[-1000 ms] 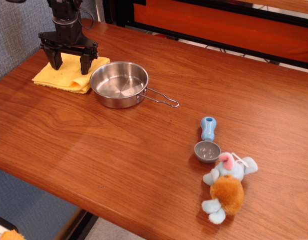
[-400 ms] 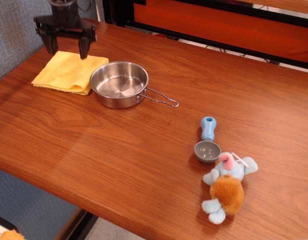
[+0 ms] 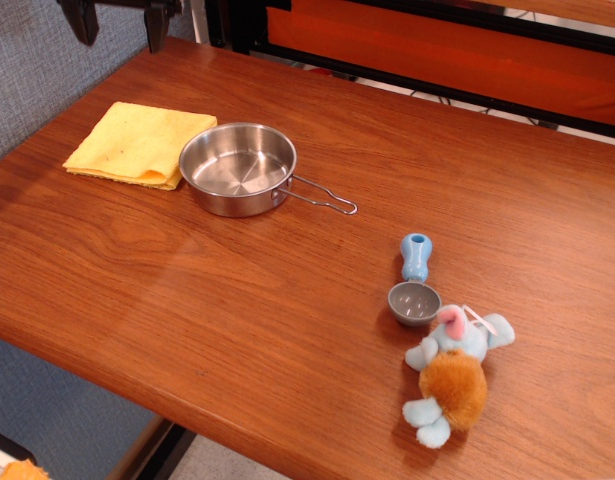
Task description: Move the yellow cloth to the corner near the vessel
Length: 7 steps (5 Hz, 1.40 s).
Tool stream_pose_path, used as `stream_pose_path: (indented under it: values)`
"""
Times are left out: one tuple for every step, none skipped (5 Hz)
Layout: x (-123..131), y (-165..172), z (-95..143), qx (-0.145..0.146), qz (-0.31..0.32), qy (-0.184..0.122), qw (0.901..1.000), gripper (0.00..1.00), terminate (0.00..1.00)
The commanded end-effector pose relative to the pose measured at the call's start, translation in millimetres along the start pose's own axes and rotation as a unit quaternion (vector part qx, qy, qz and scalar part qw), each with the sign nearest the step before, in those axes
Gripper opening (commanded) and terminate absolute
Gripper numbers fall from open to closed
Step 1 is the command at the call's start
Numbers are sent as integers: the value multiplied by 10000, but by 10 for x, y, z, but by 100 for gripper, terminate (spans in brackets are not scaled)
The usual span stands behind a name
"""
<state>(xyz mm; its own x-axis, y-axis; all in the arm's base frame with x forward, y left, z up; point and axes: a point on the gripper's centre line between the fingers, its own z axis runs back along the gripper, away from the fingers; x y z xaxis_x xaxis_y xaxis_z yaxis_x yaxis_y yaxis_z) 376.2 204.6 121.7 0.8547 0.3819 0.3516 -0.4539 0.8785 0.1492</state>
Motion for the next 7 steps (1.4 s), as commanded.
stream_pose_path:
  values:
    - [-493, -148, 516, -103, -225, 309, 9992, 100, 0]
    - [-879, -182, 670, -41, -314, 532, 9981, 100, 0]
    - [-1191, -23, 709, 112, -209, 787, 9966, 100, 0]
    - [-1452, 103, 776, 215, -207, 935, 9952, 100, 0]
    - [-1661, 221, 849, 258, -116, 983, 9948, 100, 0]
    - [-1755, 267, 878, 199, -81, 993, 9948, 100, 0]
    - [-1772, 271, 881, -82, -73, 995, 9950, 100, 0]
